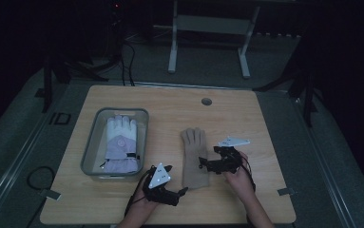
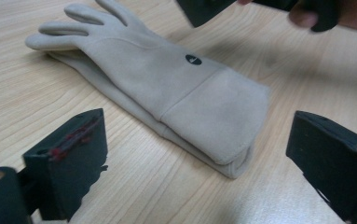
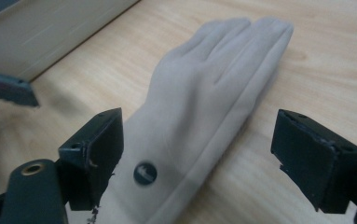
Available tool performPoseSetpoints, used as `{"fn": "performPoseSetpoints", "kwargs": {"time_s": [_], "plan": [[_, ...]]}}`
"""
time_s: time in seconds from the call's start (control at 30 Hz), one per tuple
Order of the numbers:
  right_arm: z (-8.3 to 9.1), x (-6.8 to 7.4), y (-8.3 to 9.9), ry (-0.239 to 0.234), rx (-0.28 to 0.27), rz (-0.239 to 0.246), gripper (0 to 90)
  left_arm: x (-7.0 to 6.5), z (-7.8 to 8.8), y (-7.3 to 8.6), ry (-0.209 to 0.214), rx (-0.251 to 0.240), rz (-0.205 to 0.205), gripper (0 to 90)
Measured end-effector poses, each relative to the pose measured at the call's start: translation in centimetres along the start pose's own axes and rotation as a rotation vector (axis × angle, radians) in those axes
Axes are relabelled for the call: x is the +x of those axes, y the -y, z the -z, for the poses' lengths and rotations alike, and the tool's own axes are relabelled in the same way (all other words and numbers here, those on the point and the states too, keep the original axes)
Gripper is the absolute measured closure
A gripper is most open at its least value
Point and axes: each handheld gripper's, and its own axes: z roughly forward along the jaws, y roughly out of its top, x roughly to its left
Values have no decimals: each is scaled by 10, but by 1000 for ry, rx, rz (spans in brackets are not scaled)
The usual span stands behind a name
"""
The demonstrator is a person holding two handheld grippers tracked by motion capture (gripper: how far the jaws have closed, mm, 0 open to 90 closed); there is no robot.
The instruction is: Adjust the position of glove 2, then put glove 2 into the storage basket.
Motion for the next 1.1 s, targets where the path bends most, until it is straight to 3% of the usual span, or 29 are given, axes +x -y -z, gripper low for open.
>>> {"fn": "performPoseSetpoints", "kwargs": {"time_s": [0.07, 0.2, 0.27, 0.37, 0.43, 0.5, 0.6, 0.7, 0.87, 1.0, 1.03, 1.1], "plan": [[3, -4, 2, -28, -7, -11, 167, -2, -1, 0, -12, 2, -14, 66], [6, -6, 4, -28, -21, 10, 163, -2, -2, -1, -19, 7, -4, 73], [8, -7, 4, -36, -25, 17, 163, 0, -2, -1, 17, 8, 36, 72], [9, -8, 4, -30, -19, 44, 153, -1, -2, -4, 36, 14, 26, 61], [10, -9, 4, -49, -2, 26, 137, -3, -2, -7, 43, 17, 23, 54], [10, -12, 3, -48, 3, -2, 137, -5, -3, -10, 32, 30, -3, 53], [11, -16, 1, -52, -30, -34, 132, -5, -4, -13, 86, 37, -18, 54], [12, -18, -3, -50, -43, -48, 133, -6, -7, -15, 100, 49, -53, 66], [9, -22, -12, -44, -47, -47, 139, -8, -11, -20, 155, 50, -87, 105], [5, -25, -17, -40, -47, -47, 148, -10, -15, -24, 163, 54, -117, 123], [4, -26, -18, -48, -48, -51, 157, -11, -18, -27, 188, 59, -128, 123], [-4, -30, -21, -46, -39, -68, 173, -12, -22, -30, 198, 74, -148, 141]]}}
